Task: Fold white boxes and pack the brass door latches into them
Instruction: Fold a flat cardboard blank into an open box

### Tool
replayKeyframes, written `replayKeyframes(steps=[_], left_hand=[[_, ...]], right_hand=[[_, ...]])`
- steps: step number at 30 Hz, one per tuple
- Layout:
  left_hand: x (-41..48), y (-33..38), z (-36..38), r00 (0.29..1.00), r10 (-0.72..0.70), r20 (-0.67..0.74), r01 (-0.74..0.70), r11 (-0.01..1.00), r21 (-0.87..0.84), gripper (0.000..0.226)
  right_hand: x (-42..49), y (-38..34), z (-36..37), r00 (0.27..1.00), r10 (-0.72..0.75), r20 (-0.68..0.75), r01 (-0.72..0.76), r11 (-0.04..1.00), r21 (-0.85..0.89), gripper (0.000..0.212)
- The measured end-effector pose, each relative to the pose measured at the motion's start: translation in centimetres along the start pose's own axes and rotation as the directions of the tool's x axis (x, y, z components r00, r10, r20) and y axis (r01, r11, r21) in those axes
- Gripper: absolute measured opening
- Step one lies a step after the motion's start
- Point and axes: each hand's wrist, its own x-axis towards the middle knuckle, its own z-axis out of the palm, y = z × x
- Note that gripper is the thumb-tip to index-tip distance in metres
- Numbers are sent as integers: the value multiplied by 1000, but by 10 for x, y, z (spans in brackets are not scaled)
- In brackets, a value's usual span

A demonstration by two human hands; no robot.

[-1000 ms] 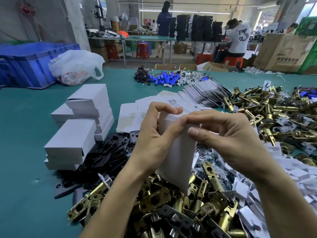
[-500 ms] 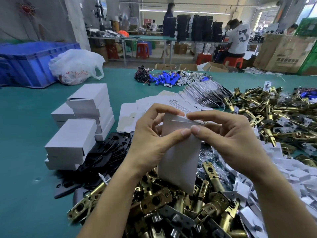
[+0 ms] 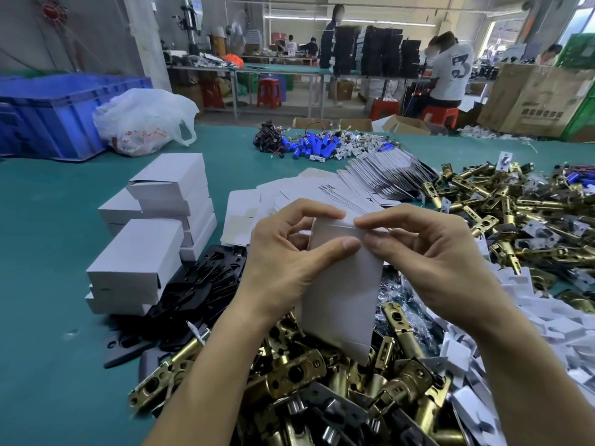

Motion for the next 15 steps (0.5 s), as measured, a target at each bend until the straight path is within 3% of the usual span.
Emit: replayKeyframes(steps=[6,11,15], left_hand=[[-1,-2,5,1000,-28,13,27,998,59,30],[-3,-2,6,975,-111,191,82,984,155,69],[-2,6,8,982,-28,189,14,997,78,62]], right_hand=[[0,0,-2,1000,0,-16,-1,998,-58,26],[0,-3,0,994,-58,-87,54,997,-47,26],[1,-9,3,989,-100,-107,100,995,-4,22]])
